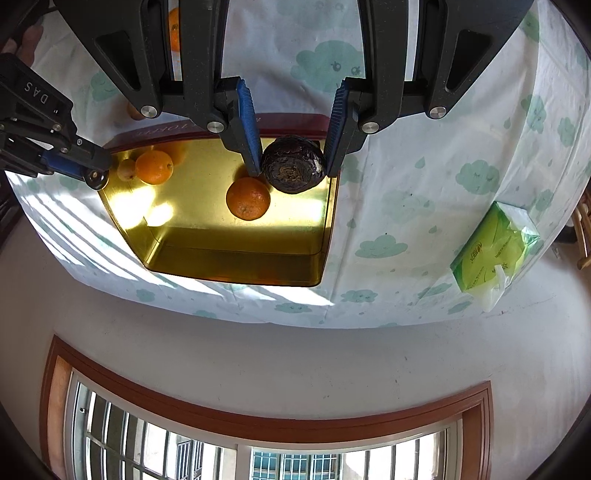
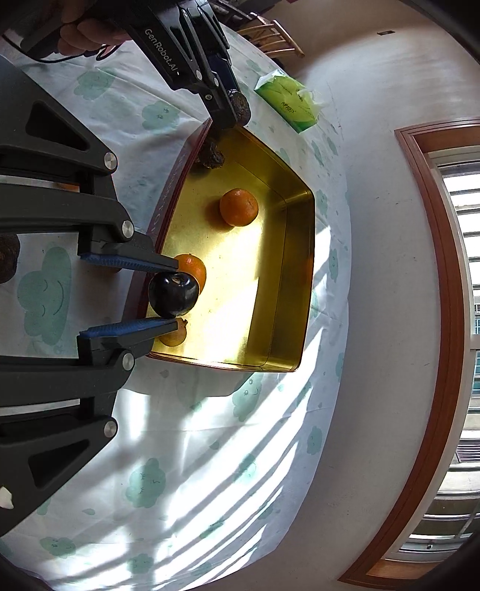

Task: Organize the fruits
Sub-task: 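Open both tools to drop the plum and wrinkled fruit into the tin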

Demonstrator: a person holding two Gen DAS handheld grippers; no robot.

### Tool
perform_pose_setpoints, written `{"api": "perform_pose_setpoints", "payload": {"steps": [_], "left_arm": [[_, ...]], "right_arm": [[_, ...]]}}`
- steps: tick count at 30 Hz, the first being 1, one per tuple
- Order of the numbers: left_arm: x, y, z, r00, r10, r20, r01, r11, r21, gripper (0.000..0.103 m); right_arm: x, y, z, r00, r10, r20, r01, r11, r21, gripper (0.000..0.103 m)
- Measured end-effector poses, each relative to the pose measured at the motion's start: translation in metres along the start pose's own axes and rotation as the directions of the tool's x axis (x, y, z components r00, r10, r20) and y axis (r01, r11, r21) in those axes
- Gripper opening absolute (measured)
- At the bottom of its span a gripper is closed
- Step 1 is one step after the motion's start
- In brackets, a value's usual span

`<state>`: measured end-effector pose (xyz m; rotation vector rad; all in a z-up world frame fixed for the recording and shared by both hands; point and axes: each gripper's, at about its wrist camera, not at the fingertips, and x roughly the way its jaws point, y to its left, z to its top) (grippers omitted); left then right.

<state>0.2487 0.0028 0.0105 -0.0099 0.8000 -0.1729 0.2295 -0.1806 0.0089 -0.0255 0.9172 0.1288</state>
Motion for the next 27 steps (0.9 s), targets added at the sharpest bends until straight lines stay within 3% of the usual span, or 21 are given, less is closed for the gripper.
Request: {"api": "perform_pose_setpoints", "payload": {"steps": [11,27], "left_arm": [[0.024,-0.01,0.004,0.999,0.004,-0.038,-0.003,1.0,0.016,0.035],[0.045,-0.013,0.003,0.996,0.04,-0.075,-0.037,0.998,0.042,0.035]], "right_arm": [[0.027,0.002,0.008,0.999,-0.012,-0.032,0.012,1.0,-0.001,0.023],[0.035,0.005,0.011,0.999,-0.025,-0.044,0.025,1.0,-0.006,0.025]]}}
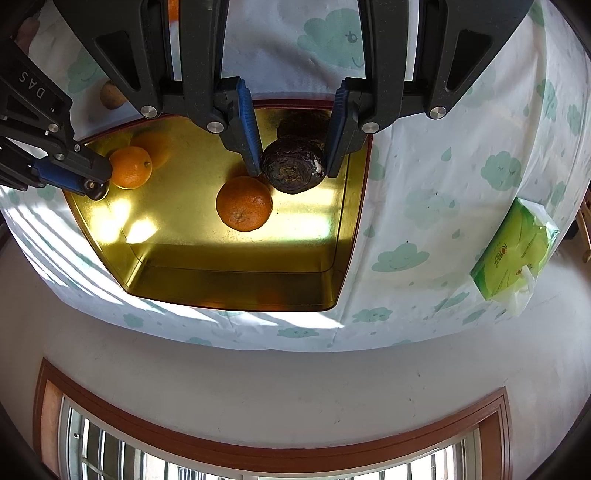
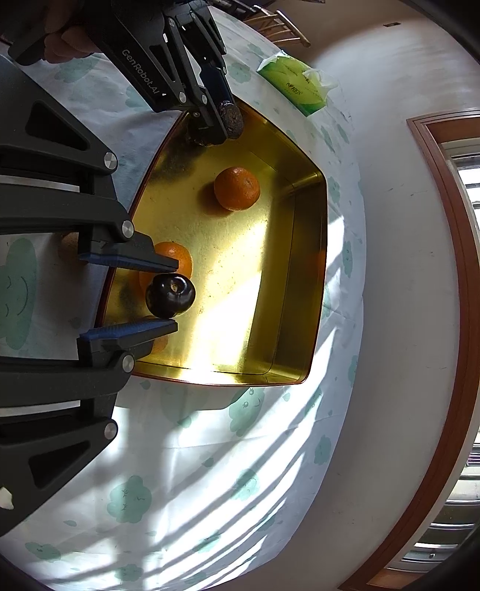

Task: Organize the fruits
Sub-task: 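Open both tools to drop the plum and wrinkled fruit into the tin, then withdraw both tools from the tin toward the remaining fruits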

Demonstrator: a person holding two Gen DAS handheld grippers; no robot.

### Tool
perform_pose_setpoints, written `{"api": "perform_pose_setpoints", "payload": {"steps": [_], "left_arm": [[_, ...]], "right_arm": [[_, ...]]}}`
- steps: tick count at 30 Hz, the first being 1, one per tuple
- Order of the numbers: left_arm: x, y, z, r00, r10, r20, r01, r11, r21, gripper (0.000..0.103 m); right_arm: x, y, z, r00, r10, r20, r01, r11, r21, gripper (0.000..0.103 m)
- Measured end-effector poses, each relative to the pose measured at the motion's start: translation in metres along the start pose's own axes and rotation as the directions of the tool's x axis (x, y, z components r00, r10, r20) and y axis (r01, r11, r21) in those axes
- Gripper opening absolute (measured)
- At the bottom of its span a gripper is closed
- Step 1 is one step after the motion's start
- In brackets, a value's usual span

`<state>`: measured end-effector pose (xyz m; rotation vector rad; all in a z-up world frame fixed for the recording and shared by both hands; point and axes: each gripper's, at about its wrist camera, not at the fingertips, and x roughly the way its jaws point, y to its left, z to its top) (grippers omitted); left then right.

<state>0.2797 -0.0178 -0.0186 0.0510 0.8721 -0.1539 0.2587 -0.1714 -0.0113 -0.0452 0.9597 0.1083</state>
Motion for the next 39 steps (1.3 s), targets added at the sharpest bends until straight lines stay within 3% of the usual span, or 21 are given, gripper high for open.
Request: {"api": "perform_pose_setpoints", "payload": {"steps": [8,16,29,39], "left_arm": [[0.001,0.0,0.002,1.0,0.011,-0.01,-0.011,1.0,0.001,0.036],[-0.007,-0.002,0.0,1.0,0.016,0.0,-0.016,1.0,0.009,0.057],[-0.043,-0.008,-0.016,1.0,0.007,0.024,-0.007,1.0,0.005,0.058],[-0.08,-0.014,-0.049,0.999,0.002,0.033,-0.002,1.0,-0.003,0.058]], "right_arm": [[-0.001,0.0,0.0,1.0,0.004,0.004,-0.004,1.0,0.001,0.033],[-0.007,0.001,-0.001,1.0,0.014,0.011,-0.014,1.0,-0.004,0.033],[-0.04,0.004,-0.014,0.999,0.025,0.043,-0.025,1.0,-0.002,0.034],[-0.071,0.002,-0.048,0.998,0.03,0.052,-0.03,0.999,0.014,0.034]]}}
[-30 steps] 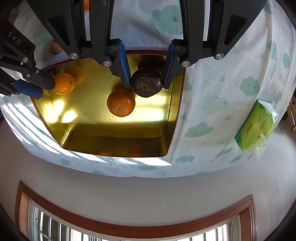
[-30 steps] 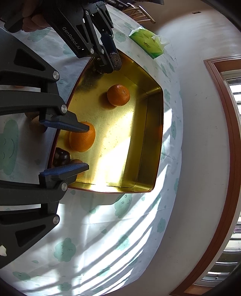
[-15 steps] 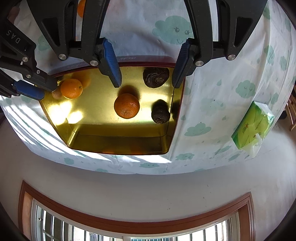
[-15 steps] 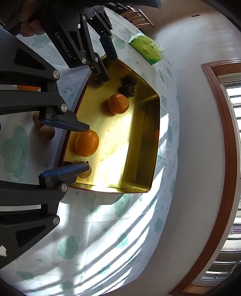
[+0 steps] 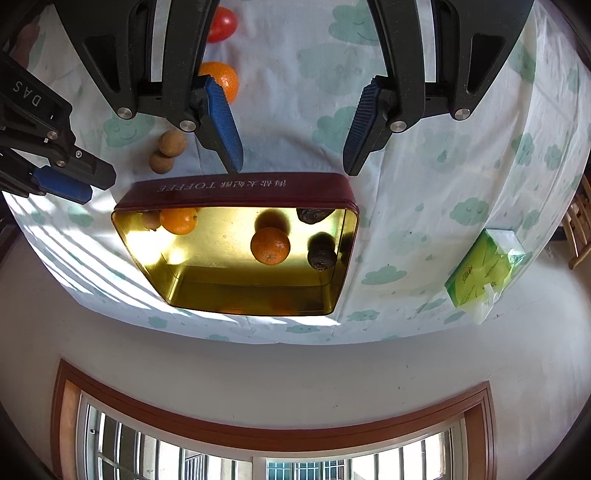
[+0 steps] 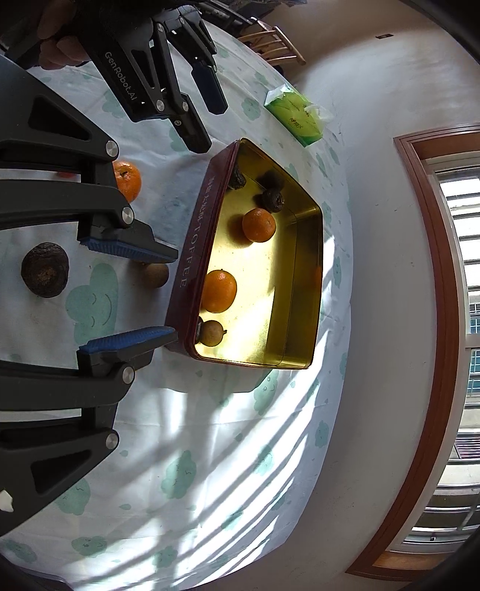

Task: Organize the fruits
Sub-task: 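Withdraw both tools from the tin toward the remaining fruits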

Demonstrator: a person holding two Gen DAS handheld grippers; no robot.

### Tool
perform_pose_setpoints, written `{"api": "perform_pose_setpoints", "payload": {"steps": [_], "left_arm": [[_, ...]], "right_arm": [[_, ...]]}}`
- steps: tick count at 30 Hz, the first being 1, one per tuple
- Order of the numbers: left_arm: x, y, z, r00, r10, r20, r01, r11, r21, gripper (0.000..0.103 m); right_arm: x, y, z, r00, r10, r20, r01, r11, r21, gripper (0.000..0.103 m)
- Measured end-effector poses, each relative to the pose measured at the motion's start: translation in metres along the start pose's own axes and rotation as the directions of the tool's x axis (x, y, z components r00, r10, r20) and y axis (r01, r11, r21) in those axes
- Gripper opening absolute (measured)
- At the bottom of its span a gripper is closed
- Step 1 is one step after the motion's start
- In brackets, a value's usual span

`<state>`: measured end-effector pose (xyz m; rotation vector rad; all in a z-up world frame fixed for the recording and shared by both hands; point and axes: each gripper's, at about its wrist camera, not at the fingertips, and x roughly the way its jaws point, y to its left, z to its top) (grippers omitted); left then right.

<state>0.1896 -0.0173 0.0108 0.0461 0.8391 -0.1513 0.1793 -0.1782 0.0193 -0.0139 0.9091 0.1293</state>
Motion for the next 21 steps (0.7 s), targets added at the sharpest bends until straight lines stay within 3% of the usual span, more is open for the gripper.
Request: {"api": "perform_pose_setpoints", "payload": {"steps": [21], "left_arm": [[-0.034,0.01,-0.11,0.996,-0.001,-0.094,-0.005,0.998,-0.069,0.058]], "right_arm": [[-0.019,0.005,-0.099,0.994,0.007,-0.105,-0.008,1.0,-0.011,0.033]]}}
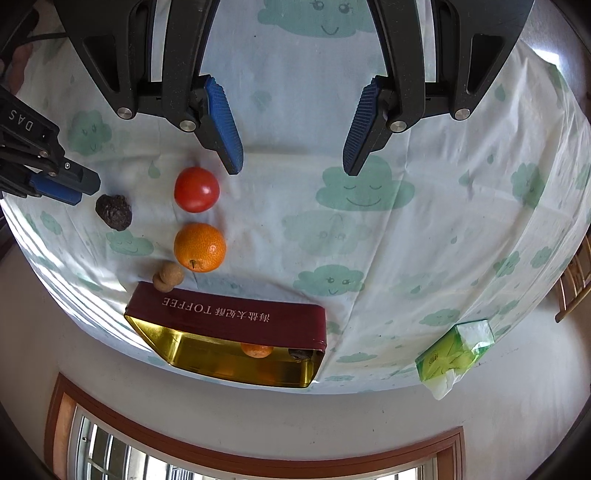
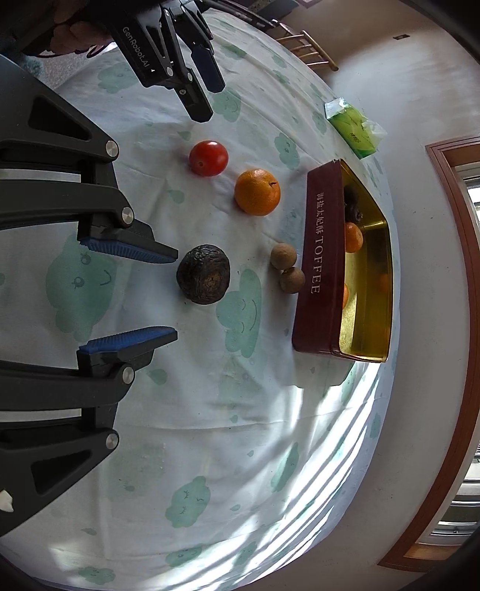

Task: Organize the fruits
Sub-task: 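Withdraw both tools from the tin toward the remaining fruits, then grasp the large wrinkled avocado with the right tool while the left tool grasps the red tomato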

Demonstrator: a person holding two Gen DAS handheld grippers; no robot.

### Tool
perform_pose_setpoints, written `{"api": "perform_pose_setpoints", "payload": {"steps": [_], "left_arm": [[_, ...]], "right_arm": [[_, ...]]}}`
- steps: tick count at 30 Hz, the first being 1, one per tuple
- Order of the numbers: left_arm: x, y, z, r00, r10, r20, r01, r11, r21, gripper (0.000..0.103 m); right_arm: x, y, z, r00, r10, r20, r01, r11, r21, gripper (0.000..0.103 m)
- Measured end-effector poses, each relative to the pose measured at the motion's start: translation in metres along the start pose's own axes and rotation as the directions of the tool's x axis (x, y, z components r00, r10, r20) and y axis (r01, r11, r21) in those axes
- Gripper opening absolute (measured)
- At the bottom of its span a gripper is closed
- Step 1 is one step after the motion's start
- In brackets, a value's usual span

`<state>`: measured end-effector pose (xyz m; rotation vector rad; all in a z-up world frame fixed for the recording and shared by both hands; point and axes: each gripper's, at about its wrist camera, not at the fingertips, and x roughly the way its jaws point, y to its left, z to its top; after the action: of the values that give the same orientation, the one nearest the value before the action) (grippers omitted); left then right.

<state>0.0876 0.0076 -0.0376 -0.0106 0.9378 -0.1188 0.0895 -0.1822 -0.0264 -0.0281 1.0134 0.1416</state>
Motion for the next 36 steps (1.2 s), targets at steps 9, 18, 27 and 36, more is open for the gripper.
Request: {"api": "perform_pose_setpoints", "payload": {"steps": [9,18,27,36], "left_arm": [[0.002,-0.006,-0.012,1.0,-0.019,-0.018,0.019,1.0,0.013,0.058],[0.007,-0.018,-0.011,0.999,-0.031,-0.02,0.031,0.999,0.045,0.058],[0.009,-0.031,-0.01,0.999,-0.048,-0.018,0.049,0.997,0.064,0.058],[0.013,-0.046,-0.007,0.998,-0.057,-0.011,0.058,0.995,0.083,0.058]], "right_arm": [[0.014,0.01,0.0,1.0,0.003,-0.021,-0.004,1.0,-0.026,0.033],[0.027,0.015,0.014,1.0,-0.012,-0.01,0.011,0.998,-0.055,0.036],[0.03,0.014,0.018,1.0,-0.022,0.01,0.023,0.998,-0.06,0.033],[0.022,-0.015,0.009,0.998,-0.06,0.023,0.06,0.998,-0.002,0.033]]}}
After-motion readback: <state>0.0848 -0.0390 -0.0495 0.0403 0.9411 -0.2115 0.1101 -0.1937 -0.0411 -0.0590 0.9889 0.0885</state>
